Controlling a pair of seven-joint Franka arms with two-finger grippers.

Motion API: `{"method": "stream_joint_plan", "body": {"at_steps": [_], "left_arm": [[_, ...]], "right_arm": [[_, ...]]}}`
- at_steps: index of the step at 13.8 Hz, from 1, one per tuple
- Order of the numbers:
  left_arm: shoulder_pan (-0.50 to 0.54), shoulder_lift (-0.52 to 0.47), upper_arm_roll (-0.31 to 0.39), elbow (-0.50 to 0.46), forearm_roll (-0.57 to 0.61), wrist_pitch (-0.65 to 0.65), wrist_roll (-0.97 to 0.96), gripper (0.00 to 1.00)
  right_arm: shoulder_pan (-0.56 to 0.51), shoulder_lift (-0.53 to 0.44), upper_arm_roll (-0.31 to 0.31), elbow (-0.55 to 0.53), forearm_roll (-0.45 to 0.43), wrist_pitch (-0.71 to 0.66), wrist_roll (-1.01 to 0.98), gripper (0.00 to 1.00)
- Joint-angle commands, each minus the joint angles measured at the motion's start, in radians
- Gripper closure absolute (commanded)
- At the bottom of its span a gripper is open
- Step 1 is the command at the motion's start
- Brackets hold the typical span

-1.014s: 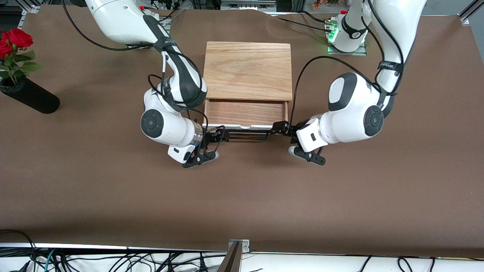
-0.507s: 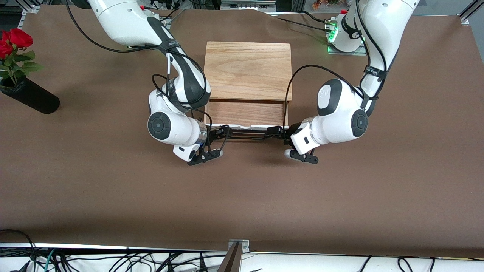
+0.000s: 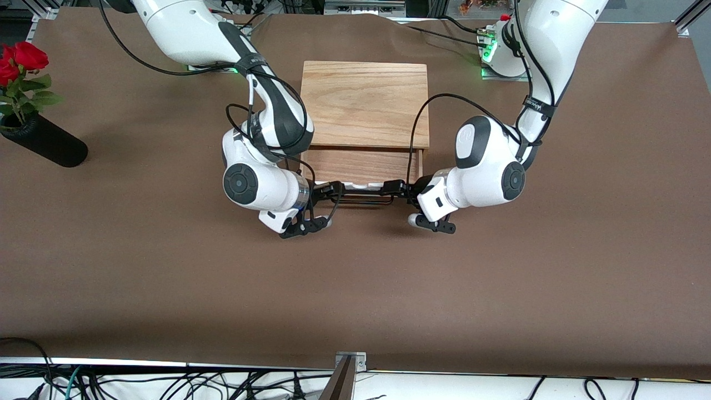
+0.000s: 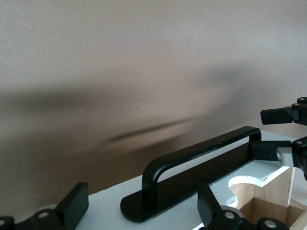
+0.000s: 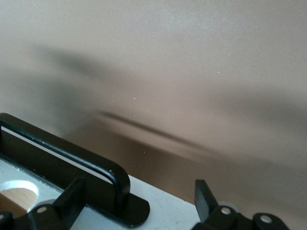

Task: Close drawer with both arms simultaneously
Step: 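Push the white drawer front into the cabinet with both grippers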

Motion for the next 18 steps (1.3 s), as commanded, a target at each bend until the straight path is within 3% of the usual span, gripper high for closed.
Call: {"method": "stream_joint_plan", "body": {"at_steps": [1,13,18], "left_arm": [[-0.011,-0.003,0.003,-0.010,-0.027,0.004,0.007,0.00],[-0.009,-0.015,0.003,-0.051,-0.027,-0.026,0.008,0.00],[-0.009,-0.019,0.001,-0.050,-0.025,-0.149,0.017,0.00]], "right_arm": [[0.006,-0.005,0.007,0.008,0.016,-0.033,0.021,0.00],[0.033,-0.006,0.007,0.008,0.016,-0.162,0.099,0.00],[0.043,-0.005,0.007,0.008,0.016,-0.191,0.102,0.00]]}}
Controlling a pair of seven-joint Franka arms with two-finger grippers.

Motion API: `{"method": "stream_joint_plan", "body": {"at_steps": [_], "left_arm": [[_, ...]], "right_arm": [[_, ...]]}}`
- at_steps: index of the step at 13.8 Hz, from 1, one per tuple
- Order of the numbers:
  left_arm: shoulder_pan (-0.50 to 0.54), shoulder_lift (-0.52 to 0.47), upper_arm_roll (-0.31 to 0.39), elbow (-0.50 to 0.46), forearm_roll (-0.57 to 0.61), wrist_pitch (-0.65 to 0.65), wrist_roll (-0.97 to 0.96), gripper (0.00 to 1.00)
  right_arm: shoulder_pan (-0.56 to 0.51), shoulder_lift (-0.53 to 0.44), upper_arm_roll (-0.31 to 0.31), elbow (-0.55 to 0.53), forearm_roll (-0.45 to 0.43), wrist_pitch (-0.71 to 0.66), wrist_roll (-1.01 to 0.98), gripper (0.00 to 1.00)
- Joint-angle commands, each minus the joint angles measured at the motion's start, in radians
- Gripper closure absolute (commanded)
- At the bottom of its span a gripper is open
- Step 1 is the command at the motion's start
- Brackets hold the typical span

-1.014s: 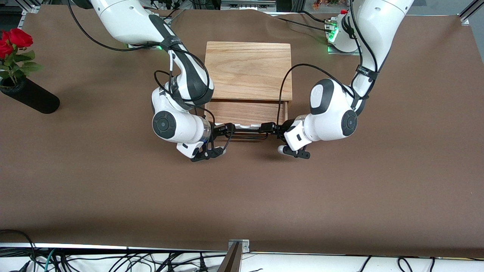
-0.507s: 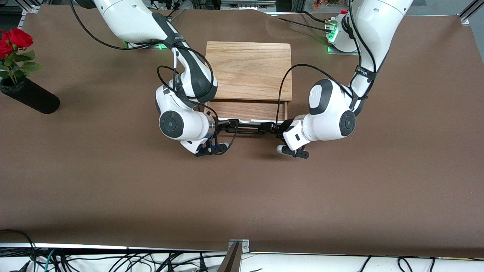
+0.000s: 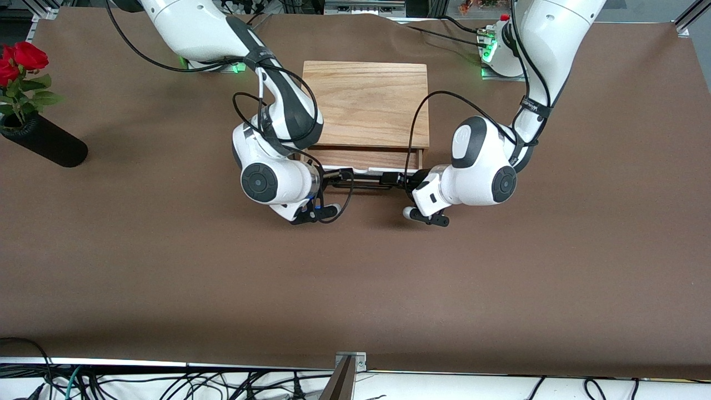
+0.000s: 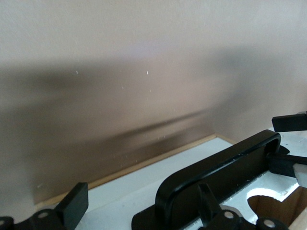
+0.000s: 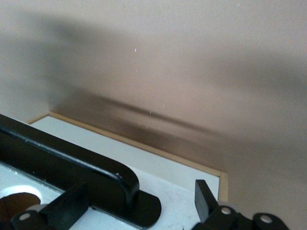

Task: Close drawer with both arms simultaneously
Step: 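Push the white drawer front into the cabinet with both grippers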

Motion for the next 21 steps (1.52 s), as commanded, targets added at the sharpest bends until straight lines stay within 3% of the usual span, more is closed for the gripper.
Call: {"method": "stream_joint_plan", "body": {"at_steps": [1,14,17,21], "left_arm": [[-0.002,-0.026,0.004,-0.019,-0.025,-0.069,0.018,0.00],[0.001,-0.019,0.005,-0.022,-0.025,-0.262,0.004,0.00],[0.003,-0.019,0.005,-0.022,-0.025,-0.284,0.003,0.00],[0.050,-0.045,0.013,0.023,-0.007,-0.383,0.012,0.00]], "right_arm": [[0.008,-0.006,0.004,0.000,0.016,-0.045,0.010,0.00],[0.005,-0.024,0.010,0.000,0.017,-0.194,0.011,0.00],[-0.003,-0.024,0.010,-0.001,0.078,-0.226,0.014,0.00],[-0.007,-0.023,0.009,0.000,0.088,-0.226,0.010,0.00]]}}
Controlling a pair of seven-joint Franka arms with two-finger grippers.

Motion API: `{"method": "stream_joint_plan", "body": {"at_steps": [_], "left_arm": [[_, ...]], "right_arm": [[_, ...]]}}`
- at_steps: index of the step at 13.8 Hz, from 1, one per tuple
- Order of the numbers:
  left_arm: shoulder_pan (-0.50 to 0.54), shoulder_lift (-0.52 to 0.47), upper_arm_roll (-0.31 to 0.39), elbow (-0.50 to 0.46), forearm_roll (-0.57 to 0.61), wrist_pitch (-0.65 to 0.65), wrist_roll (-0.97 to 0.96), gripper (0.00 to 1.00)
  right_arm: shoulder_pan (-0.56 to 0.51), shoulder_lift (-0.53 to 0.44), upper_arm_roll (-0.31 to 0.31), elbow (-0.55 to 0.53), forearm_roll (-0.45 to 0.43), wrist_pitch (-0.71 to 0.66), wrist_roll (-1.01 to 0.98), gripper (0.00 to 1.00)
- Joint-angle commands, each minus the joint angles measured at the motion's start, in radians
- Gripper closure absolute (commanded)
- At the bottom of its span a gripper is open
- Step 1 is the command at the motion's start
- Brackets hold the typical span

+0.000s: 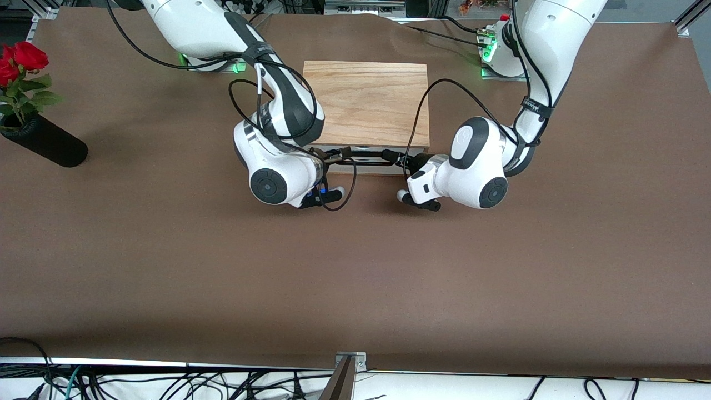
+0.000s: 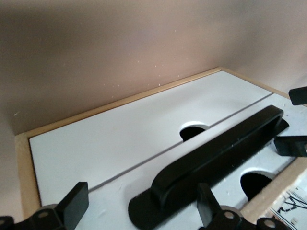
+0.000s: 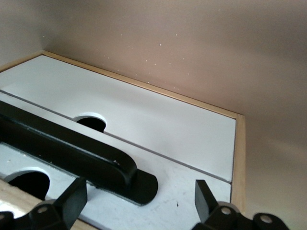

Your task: Close drawer with both arms simultaneously

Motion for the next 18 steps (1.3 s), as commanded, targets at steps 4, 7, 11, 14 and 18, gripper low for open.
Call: {"method": "stream_joint_plan", "body": {"at_steps": [4,7,11,14,18], "left_arm": [[0.097,-0.064,0.006,0.145,0.079,-0.235,0.013,0.00],[0.100,-0.073,0.010,0.251,0.241,-0.277,0.012,0.00],[0.127,-0.123,0.012,0.326,0.557,-0.277,0.016,0.00],[0.190,-0.136,0.013,0.399,0.662,-0.277,0.088,0.00],[0.252,-0.168,0.038,0.470,0.740,-0.272,0.121,0.00]], "right_arm": [[-0.016,-0.009,-0.024,0.079,0.008,0.006,-0.008,0.00],[-0.068,-0.016,-0.061,0.160,0.008,0.008,-0.080,0.00],[-0.109,-0.077,-0.137,0.186,-0.069,0.006,-0.086,0.00],[-0.109,-0.133,-0.238,0.186,-0.139,-0.009,-0.089,0.00],[-0.109,-0.181,-0.407,0.186,-0.139,-0.037,-0.091,0.00]]}}
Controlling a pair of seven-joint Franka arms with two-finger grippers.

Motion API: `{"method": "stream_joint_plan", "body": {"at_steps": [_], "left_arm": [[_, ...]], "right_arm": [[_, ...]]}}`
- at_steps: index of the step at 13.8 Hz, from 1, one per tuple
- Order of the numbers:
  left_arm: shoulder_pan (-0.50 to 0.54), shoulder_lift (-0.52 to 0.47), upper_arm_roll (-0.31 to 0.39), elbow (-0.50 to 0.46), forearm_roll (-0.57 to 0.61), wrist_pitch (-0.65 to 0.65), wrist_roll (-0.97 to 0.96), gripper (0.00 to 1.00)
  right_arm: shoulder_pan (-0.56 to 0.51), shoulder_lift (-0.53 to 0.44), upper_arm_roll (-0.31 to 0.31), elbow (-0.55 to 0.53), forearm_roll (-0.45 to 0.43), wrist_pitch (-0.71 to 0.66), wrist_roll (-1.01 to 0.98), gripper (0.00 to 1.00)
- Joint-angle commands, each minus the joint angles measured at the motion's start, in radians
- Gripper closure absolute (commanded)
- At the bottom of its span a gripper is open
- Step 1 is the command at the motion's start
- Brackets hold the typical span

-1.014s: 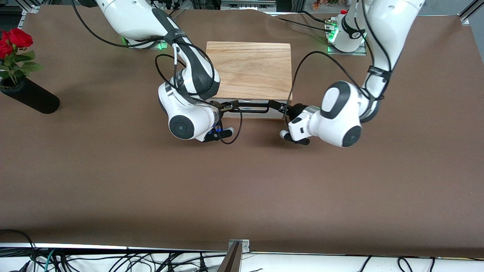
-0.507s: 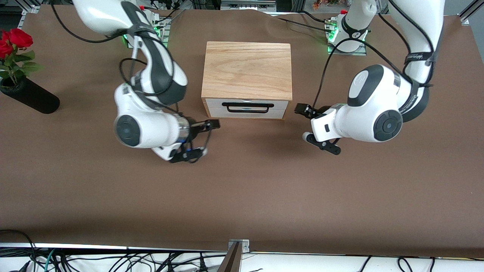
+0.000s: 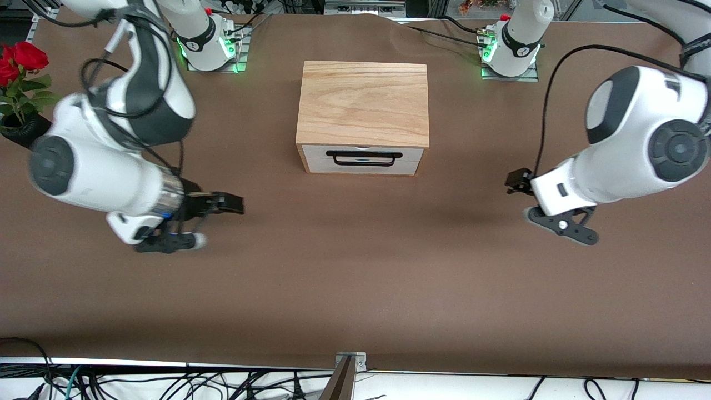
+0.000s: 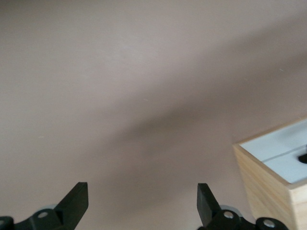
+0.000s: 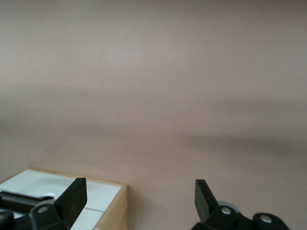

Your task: Close drawer with both arms simultaneously

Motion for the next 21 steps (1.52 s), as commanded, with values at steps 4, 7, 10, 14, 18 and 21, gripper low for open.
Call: {"method": "stream_joint_plan", "body": {"at_steps": [4,7,10,14,18,21], "left_arm": [[0.023,-0.171,0.072,-0.032,0.048,-0.010,-0.023,0.00],[-0.043,-0.326,0.092,-0.252,0.049,0.088,-0.199,0.00],[-0.053,-0.455,0.142,-0.443,0.040,0.233,-0.200,0.00],[-0.045,-0.456,0.134,-0.421,0.040,0.142,-0.173,0.00],[-0.045,-0.430,0.134,-0.358,0.037,0.035,-0.170,0.00],[-0.052,-0.423,0.134,-0.348,0.037,0.036,-0.173,0.00]], "right_arm": [[-0.037,-0.106,-0.067,-0.020,-0.110,-0.039,-0.010,0.00],[-0.152,-0.205,0.088,-0.085,-0.269,-0.032,-0.008,0.00],[-0.310,-0.291,0.280,-0.165,-0.388,-0.027,-0.005,0.00],[-0.414,-0.422,0.371,-0.335,-0.388,-0.015,-0.005,0.00],[-0.446,-0.514,0.386,-0.457,-0.385,-0.013,-0.005,0.00],[-0.438,-0.474,0.386,-0.433,-0.391,-0.025,-0.005,0.00]]}}
